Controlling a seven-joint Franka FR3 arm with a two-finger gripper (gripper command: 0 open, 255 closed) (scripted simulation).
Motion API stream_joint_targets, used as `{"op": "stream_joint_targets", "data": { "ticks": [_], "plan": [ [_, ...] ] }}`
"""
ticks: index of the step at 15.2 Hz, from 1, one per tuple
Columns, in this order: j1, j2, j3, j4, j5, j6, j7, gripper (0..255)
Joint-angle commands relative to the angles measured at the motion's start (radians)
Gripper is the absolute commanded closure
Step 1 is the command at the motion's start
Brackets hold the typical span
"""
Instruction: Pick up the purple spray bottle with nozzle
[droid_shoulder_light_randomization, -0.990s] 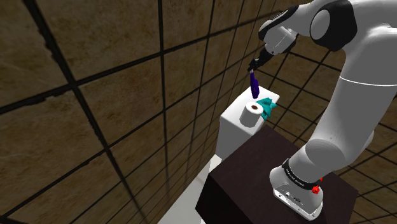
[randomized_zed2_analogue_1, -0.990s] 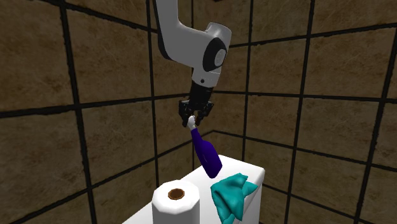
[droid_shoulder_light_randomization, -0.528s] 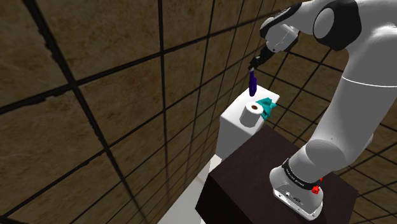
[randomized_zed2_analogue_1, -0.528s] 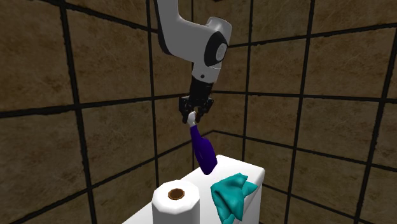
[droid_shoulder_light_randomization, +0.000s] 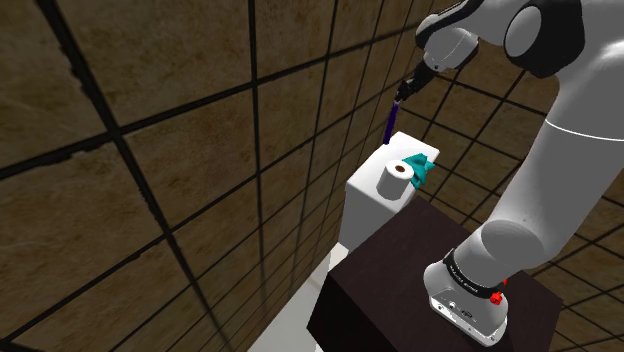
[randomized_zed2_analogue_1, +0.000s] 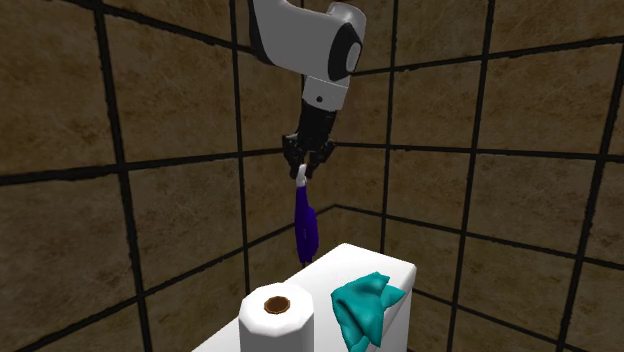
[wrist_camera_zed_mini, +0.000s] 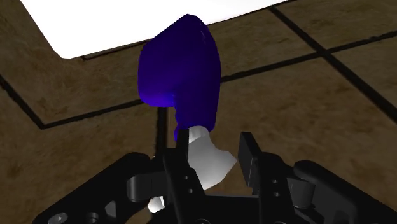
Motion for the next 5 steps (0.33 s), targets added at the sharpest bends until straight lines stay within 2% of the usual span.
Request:
{"op": "stream_joint_targets", "data": {
  "ticks": [1,5],
  "plan": [
    [0.006,-0.017,-0.005,0.014,-0.017,-0.015,0.015,255],
    [0.01,-0.03,-0.011,0.026,-0.036,-0.035,0.032,255]
  ]
}}
